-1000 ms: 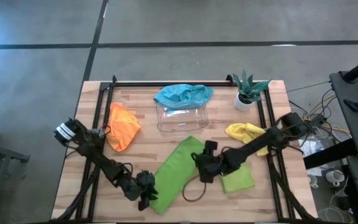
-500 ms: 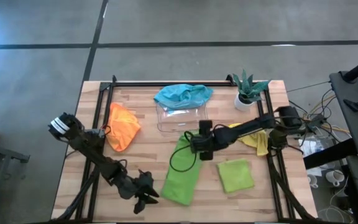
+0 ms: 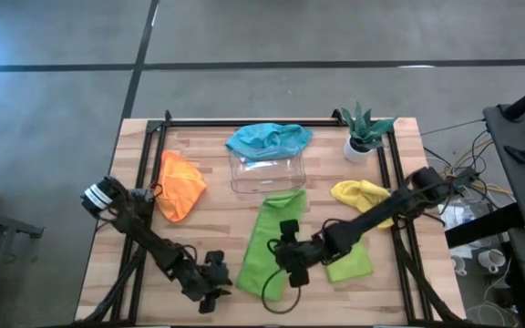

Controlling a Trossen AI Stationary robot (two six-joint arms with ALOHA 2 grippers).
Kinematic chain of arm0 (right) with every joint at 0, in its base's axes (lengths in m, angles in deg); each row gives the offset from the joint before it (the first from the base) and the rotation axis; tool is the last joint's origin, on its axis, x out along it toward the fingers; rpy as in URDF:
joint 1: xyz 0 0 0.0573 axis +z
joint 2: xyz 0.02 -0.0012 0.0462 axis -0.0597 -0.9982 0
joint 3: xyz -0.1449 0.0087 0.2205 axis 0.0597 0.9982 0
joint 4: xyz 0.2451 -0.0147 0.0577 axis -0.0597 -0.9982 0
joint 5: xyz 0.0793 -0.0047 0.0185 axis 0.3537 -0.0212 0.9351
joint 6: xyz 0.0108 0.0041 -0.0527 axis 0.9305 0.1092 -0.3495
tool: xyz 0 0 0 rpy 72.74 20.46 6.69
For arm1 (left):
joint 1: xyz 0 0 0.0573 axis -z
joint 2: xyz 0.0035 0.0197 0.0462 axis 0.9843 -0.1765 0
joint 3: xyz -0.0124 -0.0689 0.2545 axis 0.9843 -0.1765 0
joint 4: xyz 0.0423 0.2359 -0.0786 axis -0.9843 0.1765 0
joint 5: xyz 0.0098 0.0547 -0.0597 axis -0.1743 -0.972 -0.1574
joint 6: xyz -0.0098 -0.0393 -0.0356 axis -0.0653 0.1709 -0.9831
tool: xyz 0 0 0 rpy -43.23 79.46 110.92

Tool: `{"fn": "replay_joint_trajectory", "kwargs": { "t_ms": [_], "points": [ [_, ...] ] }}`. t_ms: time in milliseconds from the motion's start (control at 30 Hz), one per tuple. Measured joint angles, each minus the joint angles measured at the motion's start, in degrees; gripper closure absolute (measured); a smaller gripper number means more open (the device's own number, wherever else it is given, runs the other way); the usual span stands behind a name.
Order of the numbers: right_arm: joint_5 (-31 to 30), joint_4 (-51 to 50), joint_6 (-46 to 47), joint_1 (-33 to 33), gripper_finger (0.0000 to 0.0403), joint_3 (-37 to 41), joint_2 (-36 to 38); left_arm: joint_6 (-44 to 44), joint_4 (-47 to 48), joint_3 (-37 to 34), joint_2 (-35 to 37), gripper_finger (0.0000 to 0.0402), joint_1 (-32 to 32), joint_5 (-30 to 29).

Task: Fold microfiber towels
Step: Fold the green microfiber cloth

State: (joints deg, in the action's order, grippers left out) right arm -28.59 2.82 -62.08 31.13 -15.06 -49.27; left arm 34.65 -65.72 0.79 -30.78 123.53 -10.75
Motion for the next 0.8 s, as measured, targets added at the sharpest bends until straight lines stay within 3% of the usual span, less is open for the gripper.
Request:
{"fn": "replay_joint_trajectory", "kwargs": {
  "t_ms": [200, 400, 533, 800],
  "points": [
    [2.5, 0.0, -1.6, 1.5, 0.0216, -0.9, -0.5, 7.8, 0.7, 5.0, -1.3, 0.0281, -1.7, -1.2],
    [3.9, 5.6, -2.3, 3.2, 0.0215, -0.7, -1.8, 16.2, 0.2, 6.9, 0.4, 0.0281, -4.6, -8.3],
    [-0.3, 9.8, 4.7, 3.0, 0.0215, -0.7, -2.9, 17.4, 0.8, 6.4, -0.2, 0.0281, -8.2, -9.7],
    [-0.2, 10.5, 16.1, 2.8, 0.0215, -1.3, -7.5, 17.6, -2.2, 6.3, -0.3, 0.0281, -13.5, -9.8]
  ]
}}
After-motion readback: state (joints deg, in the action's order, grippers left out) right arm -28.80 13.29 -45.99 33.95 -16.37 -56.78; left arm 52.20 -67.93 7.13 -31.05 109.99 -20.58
